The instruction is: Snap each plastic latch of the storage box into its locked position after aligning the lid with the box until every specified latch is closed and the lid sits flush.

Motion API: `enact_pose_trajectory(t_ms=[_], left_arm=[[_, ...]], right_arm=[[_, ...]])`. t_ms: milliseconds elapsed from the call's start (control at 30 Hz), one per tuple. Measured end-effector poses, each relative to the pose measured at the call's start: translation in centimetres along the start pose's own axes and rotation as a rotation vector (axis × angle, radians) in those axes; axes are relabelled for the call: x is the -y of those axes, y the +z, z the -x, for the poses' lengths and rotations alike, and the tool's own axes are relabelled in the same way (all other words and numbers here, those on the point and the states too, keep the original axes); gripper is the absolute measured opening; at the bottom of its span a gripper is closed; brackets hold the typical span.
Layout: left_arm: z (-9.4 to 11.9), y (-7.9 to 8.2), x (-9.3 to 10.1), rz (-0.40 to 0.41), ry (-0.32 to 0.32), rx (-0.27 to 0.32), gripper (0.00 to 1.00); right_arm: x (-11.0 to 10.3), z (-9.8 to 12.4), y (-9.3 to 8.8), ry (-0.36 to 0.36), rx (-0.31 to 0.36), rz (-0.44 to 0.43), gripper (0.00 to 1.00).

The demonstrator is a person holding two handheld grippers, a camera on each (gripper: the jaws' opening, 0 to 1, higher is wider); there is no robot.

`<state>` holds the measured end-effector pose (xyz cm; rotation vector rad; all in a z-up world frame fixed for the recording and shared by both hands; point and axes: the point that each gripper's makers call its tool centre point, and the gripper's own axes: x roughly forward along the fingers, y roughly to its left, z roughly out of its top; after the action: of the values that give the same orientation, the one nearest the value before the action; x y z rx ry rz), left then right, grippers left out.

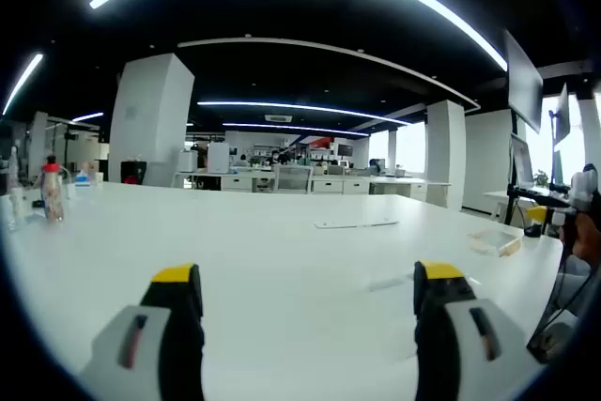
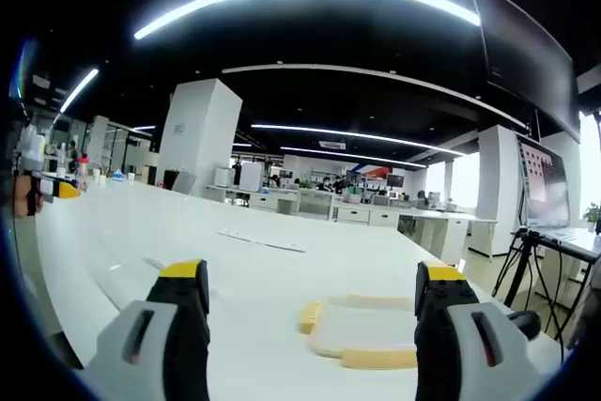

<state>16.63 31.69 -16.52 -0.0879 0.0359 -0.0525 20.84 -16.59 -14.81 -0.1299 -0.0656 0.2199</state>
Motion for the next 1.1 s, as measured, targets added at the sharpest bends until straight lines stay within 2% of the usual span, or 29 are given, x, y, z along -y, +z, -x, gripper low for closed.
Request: enact_pose_trajectory(t_ms=[667,1100], left_arm=[[0.2,-0.3,-0.2,0.017,0.003,0.003,0.94],[0.5,0.1,-0.3,0.013,0.009,0.012,0.94]], right_arm=[[1.9,0.6,0.1,-0.043,0.010,0.002,0.92],[1.9,0.8,0.0,-0.041,0.009,-0.008,0.92]])
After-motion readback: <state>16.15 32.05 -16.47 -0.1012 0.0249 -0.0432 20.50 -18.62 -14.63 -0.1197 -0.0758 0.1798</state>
